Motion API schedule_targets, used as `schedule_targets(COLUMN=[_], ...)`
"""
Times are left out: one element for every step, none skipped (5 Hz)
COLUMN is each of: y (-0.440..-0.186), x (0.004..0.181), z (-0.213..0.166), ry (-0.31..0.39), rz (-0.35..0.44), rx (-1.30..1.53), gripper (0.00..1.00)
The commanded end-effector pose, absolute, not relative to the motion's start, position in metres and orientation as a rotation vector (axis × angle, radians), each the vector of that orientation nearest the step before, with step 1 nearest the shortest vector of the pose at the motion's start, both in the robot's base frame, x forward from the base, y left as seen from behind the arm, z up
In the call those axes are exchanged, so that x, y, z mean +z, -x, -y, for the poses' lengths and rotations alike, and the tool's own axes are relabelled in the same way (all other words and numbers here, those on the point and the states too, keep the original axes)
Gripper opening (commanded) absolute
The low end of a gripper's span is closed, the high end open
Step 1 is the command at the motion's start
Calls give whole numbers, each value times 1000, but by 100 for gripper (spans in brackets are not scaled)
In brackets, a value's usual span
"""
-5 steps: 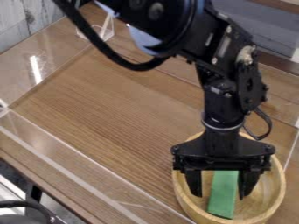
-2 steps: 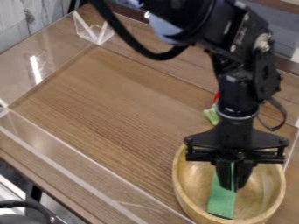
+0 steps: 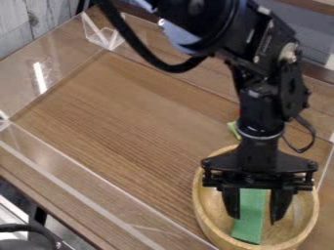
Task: Remove the green block from the brown bowl and put it on the table
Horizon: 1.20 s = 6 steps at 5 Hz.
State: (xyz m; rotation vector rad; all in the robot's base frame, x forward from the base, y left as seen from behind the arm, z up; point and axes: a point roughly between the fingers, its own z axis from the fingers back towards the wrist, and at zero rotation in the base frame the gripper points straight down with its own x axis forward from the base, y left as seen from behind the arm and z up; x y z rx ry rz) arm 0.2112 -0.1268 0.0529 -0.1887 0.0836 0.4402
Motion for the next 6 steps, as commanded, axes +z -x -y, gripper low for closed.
schedule_targets(y=[-225,-232,-231,-231,-224,-217], x=[63,62,64,61,62,69], z=[133,140,134,127,127,128], ry=[223,230,235,229,226,232], rz=[-35,-38,-46,-50,-50,-51], rx=[492,537,504,470,481,487], gripper=[0,100,100,0,0,100])
